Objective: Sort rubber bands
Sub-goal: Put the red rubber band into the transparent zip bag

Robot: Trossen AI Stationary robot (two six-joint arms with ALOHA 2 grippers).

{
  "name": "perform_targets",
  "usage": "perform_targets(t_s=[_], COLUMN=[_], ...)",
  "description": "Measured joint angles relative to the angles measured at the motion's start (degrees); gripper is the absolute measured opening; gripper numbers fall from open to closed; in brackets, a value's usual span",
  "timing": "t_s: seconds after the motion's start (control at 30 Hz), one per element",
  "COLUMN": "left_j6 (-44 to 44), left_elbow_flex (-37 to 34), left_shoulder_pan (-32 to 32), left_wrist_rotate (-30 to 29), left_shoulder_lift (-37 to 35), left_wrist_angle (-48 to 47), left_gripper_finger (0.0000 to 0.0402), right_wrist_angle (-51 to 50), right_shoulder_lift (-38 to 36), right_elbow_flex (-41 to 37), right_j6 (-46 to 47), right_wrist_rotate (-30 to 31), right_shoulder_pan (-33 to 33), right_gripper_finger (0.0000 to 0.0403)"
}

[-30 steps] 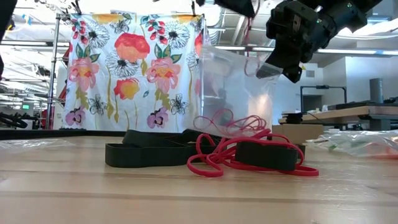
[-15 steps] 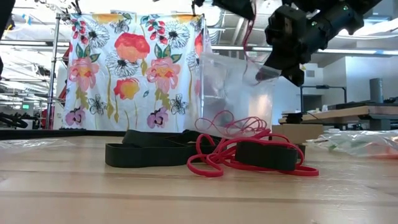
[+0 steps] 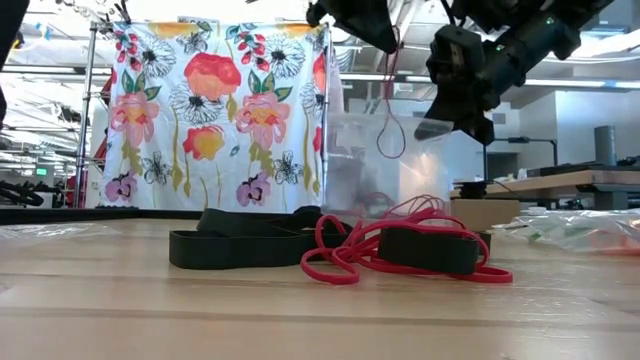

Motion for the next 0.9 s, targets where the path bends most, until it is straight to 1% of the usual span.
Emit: perform_targets(t_s=[0.23, 0.6, 0.77, 0.83, 0.9], left_j6=[1.5, 1.2, 1.3, 1.3, 1.4], left_elbow_flex=[0.0, 0.0, 0.0, 0.0, 0.0], left_shoulder_pan=[0.5, 1.4, 3.3, 4.2, 5.3], left_wrist_rotate=[0.5, 1.1, 1.1, 1.2, 3.6], left_shoulder_lift=[0.0, 0.0, 1.8, 2.8, 3.3], left_wrist_angle=[1.5, -2.0, -1.0, 1.4, 1.4], left_gripper_finger=[0.0, 0.0001, 0.0026, 0.0035, 0.004], right_wrist_angle=[0.0, 0.0, 0.0, 0.1, 0.0], right_shoulder_lift=[0.0, 0.0, 0.0, 0.0, 0.0], right_elbow_flex=[0.0, 0.0, 0.0, 0.0, 0.0], right_j6=[-0.5, -0.5, -0.5, -0.5, -0.5], right_wrist_rotate=[0.0, 0.0, 0.0, 0.0, 0.0], right_shoulder_pan=[0.0, 0.0, 0.0, 0.0, 0.0], right_gripper_finger=[0.0011, 0.0011, 0.0011, 0.0011, 0.0011])
